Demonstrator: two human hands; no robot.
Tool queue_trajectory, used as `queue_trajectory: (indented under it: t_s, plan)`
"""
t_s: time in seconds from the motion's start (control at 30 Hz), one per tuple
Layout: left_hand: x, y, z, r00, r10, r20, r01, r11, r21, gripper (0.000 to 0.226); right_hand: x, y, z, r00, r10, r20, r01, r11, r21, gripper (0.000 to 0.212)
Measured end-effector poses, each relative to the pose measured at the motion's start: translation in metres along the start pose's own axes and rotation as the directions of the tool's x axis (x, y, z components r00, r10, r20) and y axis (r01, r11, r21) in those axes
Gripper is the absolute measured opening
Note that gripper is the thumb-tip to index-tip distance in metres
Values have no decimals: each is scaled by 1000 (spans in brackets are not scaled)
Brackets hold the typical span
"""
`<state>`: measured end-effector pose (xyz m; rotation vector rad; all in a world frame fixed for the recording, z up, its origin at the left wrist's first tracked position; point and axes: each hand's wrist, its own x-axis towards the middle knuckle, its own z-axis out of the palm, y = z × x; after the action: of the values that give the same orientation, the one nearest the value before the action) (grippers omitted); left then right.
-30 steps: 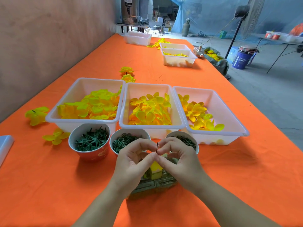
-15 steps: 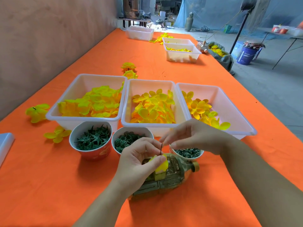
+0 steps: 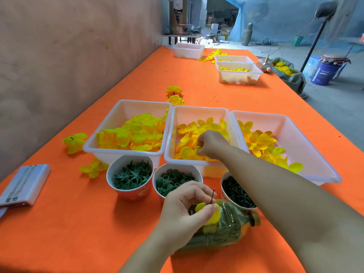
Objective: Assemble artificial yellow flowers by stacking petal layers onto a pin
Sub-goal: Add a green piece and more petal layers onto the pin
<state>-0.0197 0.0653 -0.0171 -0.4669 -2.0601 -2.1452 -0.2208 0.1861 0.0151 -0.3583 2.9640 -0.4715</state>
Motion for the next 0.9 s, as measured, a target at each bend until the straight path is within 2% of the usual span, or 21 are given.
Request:
queue_trajectory:
  t_s: [0.07, 0.1, 0.2, 0.27, 0.33, 0.4, 0.47, 0.53, 0.63, 0.77, 0.83, 0.9]
  plan:
    - [0, 0, -1, 1000, -1, 4, 1, 1000, 5, 11, 0, 1, -6, 1000, -11, -11, 12, 996, 89, 31]
    - [0, 0, -2, 1000, -1, 9, 1, 1000, 7, 11, -3, 2, -12, 1000, -5, -26, 9, 989, 146, 33]
    - [1, -2, -4, 999, -24, 23, 24, 1000, -6, 11, -15, 7, -31, 997, 27, -73, 1, 931, 364, 15]
    - [2, -3, -5, 999, -40, 31, 41, 999, -12, 13, -28, 11, -42, 996, 40, -76, 6, 856, 517, 7]
    - [2, -3, -6, 998, -53, 46, 53, 998, -14, 16, -41, 14, -52, 997, 37, -61, 8, 790, 613, 3]
    - [2, 0, -7, 997, -60, 57, 63, 997, -54, 21, -56, 16, -59, 998, 27, -53, 16, 739, 674, 8]
    - [3, 5, -7, 997, -82, 8, 83, 988, -130, 39, -71, 17, -66, 997, 17, -81, 47, 690, 722, 6]
    - [6, 11, -5, 979, -166, -121, 125, 949, -289, 57, -87, 16, -72, 991, -5, -135, 107, 644, 757, 1]
    - [15, 26, -6, 928, -250, -275, 127, 909, -396, 53, -114, 12, -78, 975, -53, -216, 203, 606, 770, 7]
    - [31, 52, -10, 949, -211, -234, 132, 940, -314, 73, -145, 4, -76, 949, -107, -297, 298, 612, 732, 14]
    - [38, 65, -11, 962, -181, -203, 120, 952, -281, 71, -157, 0, -73, 936, -110, -334, 328, 616, 716, 20]
    - [43, 75, -12, 965, -199, -170, 129, 928, -350, 67, -167, -3, -70, 921, -111, -374, 361, 604, 711, 29]
